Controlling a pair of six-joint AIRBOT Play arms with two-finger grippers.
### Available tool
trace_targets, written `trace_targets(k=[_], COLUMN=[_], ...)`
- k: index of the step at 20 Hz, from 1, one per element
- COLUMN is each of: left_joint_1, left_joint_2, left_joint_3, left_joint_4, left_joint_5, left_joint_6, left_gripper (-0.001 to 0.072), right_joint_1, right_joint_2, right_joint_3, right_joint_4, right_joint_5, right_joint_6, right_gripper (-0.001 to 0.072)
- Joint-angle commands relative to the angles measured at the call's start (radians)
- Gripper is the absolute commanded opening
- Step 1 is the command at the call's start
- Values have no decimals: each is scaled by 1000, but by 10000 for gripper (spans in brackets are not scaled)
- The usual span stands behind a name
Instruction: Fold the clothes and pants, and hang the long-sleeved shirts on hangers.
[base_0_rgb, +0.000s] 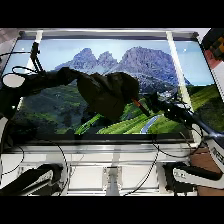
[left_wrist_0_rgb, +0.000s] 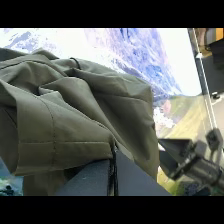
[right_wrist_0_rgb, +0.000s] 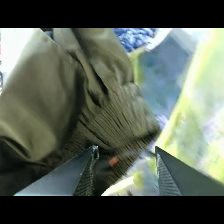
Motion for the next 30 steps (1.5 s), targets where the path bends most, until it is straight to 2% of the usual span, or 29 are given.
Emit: trace_targets(k=[1,7,13,16,19,21,24,26,28,30], left_joint_1=[-1,-1,-1,-1,-1,-1,5,23,49,66], left_joint_2=[1,1,1,1,1,1,1,1,1,1], left_joint_3=[1,1,1,1,1,1,1,1,1,1], left_joint_4=[0,0,-1,-1,-1,0,1,11,104,306], left_joint_5=[0,0,-3,-3,-3,-3,-2,-2,1,0], left_joint_6=[0,0,0,0,0,0,14,61,59,3], left_gripper=[10,10,11,11,11,11,11,10,10,10], right_joint_1=[8,8,14,33,78,101,88,49,-13,-89], right_joint_2=[-122,-178,-179,-179,-179,-179,-177,-161,-132,-109], right_joint_3=[114,125,125,134,160,177,196,206,233,295], right_joint_4=[-43,-124,-128,-120,-119,-119,-122,-123,-148,-228], right_joint_5=[78,112,89,50,-18,-38,-34,-20,22,102], right_joint_6=[3,2,3,3,3,3,6,61,79,116], right_gripper=[395,395,392,320,301,38,17,15,14,15])
